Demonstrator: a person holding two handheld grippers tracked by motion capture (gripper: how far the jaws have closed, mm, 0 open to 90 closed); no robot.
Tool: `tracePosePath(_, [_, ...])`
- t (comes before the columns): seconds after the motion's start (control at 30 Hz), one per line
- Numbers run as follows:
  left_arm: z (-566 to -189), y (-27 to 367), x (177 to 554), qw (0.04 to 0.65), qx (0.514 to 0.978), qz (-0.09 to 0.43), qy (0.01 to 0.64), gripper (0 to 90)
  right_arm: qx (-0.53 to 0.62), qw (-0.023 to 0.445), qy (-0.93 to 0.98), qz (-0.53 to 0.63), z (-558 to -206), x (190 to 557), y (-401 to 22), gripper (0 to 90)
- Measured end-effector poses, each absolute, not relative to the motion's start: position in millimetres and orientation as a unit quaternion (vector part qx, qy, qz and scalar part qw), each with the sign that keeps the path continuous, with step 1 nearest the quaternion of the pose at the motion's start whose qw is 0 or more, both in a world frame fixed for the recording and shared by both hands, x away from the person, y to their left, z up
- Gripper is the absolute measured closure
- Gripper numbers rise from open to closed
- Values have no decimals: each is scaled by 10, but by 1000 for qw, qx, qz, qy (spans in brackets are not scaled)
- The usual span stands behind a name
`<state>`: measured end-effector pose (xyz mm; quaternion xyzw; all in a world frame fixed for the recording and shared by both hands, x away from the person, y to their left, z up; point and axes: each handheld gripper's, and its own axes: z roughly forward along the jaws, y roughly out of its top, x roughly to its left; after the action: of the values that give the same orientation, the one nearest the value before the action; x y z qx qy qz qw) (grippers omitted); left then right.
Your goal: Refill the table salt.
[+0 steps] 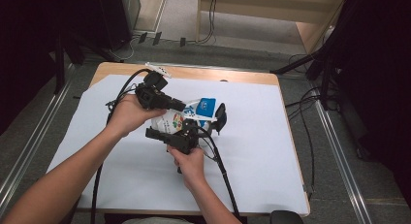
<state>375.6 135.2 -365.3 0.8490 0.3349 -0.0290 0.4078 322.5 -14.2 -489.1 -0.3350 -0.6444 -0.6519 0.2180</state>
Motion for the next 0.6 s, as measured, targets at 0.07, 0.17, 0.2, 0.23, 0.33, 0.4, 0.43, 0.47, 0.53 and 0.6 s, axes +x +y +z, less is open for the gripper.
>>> tracePosePath(0.07, [-3655,1357,3759,405,850,-28,335,848,-335,218,-645,-651,-4895,3227,-140,674])
tracePosePath(0.17, [-3669,1376,3752,404,851,-29,335,848,-336,213,-651,-647,-4899,3219,-136,672])
tracePosePath(0.2, [-3675,1390,3752,404,852,-30,333,848,-335,208,-656,-644,-4903,3215,-133,671])
tracePosePath(0.23, [-3688,1398,3748,407,849,-32,335,848,-335,201,-663,-639,-4909,3212,-131,670])
tracePosePath(0.33, [-3722,1430,3738,409,847,-37,337,848,-333,185,-677,-630,-4932,3206,-118,669])
tracePosePath(0.4, [-3741,1455,3730,407,847,-36,340,848,-331,179,-685,-624,-4944,3200,-108,669])
tracePosePath(0.43, [-3753,1466,3729,410,846,-40,340,848,-330,177,-688,-621,-4952,3197,-102,668])
tracePosePath(0.47, [-3758,1473,3725,409,846,-40,340,847,-330,177,-690,-619,-4958,3193,-97,668])
tracePosePath(0.53, [-3768,1492,3719,407,847,-38,340,847,-329,170,-696,-615,-4970,3187,-86,668])
tracePosePath(0.6, [-3772,1503,3713,408,846,-42,340,847,-328,166,-700,-612,-4976,3181,-80,667])
